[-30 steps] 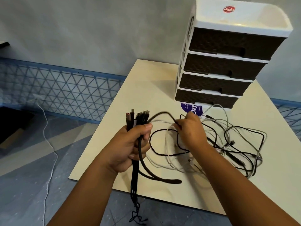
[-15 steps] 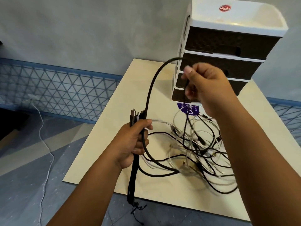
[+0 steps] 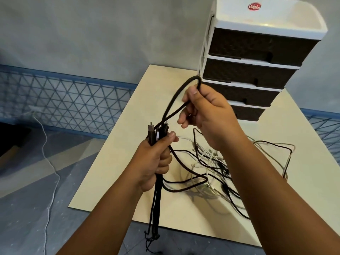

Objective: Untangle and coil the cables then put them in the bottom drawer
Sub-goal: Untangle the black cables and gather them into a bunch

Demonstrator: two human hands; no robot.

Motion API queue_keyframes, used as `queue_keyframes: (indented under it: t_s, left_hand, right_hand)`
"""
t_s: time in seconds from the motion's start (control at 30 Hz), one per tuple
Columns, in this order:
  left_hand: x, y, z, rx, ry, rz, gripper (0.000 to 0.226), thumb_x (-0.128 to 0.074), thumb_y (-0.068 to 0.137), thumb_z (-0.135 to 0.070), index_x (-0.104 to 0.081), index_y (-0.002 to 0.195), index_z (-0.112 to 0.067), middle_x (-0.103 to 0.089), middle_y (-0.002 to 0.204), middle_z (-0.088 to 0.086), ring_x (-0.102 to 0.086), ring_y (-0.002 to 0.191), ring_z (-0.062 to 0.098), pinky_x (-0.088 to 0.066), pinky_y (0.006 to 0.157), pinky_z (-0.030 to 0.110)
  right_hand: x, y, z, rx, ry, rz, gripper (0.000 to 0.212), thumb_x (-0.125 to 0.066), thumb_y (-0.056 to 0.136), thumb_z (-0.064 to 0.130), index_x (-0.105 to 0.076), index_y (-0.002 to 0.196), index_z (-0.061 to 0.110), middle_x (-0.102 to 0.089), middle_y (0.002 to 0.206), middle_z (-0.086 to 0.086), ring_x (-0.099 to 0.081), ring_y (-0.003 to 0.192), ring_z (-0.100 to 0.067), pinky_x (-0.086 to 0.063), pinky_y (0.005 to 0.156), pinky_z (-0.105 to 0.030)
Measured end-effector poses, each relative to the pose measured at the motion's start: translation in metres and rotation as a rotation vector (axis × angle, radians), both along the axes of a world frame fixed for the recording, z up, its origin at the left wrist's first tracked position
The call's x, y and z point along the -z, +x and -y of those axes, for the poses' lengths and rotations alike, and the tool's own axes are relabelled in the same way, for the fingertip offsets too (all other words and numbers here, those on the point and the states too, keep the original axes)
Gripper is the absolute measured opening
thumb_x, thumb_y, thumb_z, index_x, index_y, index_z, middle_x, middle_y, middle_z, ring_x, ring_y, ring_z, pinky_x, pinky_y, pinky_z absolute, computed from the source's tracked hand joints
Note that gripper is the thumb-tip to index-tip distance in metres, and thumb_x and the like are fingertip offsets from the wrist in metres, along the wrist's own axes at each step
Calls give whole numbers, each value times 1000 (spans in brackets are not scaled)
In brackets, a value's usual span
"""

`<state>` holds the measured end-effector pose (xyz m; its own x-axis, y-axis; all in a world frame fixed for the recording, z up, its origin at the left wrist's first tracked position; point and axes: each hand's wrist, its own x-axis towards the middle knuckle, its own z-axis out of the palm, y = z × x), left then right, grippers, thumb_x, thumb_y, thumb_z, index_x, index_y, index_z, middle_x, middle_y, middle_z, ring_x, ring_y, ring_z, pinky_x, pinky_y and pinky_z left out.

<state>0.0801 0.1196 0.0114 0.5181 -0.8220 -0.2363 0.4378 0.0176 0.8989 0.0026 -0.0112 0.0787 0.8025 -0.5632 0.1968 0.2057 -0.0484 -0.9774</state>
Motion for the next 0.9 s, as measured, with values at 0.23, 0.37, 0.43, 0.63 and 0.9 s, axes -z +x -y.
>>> queue_keyframes:
  t_s: [0.23,0.37,0.43,0.63,0.9]
  left_hand:
    - [0,4,-14,160,-49,-33,30,-67,86,-35,-49,73,-15,-19,47,-8,-15,38,5,-13,39,13]
    - [-2,6,-24,215,-79,-37,26,-64,80,-39,-55,77,-15,-20,47,-9,-16,37,4,-13,39,14]
    - [-4,5,-29,234,-95,-48,30,-68,79,-44,-58,79,-16,-19,48,-8,-15,38,3,-14,39,13]
    - [-16,-9,-46,247,-83,-17,41,-70,67,-55,-50,66,-20,-18,48,-7,-13,38,4,-16,39,13]
    - [-19,-42,-72,290,-78,55,57,-77,67,-61,-43,75,-15,-20,49,-8,-13,40,5,-17,39,12]
  right_hand:
    - [-14,-22,-5,151,-122,103,25,-40,105,18,-52,90,3,-43,67,-17,-59,57,-22,-49,54,-30]
    - [-19,-35,-12,203,-160,113,25,-40,104,19,-54,89,5,-44,69,-20,-60,57,-22,-49,54,-31]
    - [-22,-43,-17,235,-169,94,25,-40,105,19,-55,89,6,-45,64,-15,-61,57,-22,-49,54,-29]
    - [-32,-63,-35,250,-161,62,25,-41,104,17,-55,87,5,-48,58,0,-60,57,-22,-50,53,-29]
    - [-44,-110,-54,131,-210,106,26,-43,102,22,-54,89,3,-53,56,0,-60,58,-27,-50,53,-32]
